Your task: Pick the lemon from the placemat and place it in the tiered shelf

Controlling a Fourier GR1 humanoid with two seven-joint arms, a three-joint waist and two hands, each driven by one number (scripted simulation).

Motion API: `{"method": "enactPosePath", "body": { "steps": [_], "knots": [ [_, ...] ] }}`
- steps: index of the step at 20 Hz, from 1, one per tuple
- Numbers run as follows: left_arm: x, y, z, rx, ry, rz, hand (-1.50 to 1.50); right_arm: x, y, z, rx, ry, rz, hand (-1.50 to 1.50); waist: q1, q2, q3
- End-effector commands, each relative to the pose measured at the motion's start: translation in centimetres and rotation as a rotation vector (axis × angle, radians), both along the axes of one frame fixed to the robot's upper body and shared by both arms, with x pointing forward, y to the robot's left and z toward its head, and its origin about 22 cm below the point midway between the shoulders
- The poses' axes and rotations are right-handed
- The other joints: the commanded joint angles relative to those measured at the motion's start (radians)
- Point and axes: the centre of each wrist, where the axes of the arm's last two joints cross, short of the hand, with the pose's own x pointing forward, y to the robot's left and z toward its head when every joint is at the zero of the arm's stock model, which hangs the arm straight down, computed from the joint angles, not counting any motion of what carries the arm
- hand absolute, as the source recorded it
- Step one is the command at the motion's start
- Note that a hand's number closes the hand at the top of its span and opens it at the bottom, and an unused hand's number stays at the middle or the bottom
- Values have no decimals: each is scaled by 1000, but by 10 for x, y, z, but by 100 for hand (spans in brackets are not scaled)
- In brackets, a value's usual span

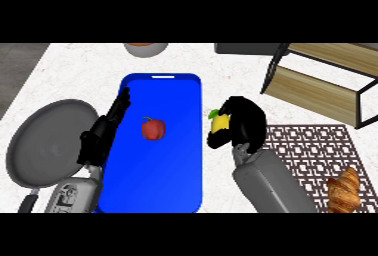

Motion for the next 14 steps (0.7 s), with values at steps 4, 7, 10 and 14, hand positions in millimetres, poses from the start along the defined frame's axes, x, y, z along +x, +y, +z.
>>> {"method": "enactPosePath", "body": {
  "steps": [4,7,10,14],
  "knots": [
    [-7,-2,-7,17,-3,30,0,-14,51,54,146,-280,-55,150,-25,-6,-1],
    [-3,1,-7,-4,9,36,0,-18,60,81,169,-363,-100,150,-31,-9,-2],
    [-1,15,-2,7,11,49,0,-20,60,101,130,-399,-167,150,-42,-13,-2],
    [-3,4,-6,-3,0,74,0,-10,59,145,10,-458,-252,150,-55,-17,-3]
  ]
}}
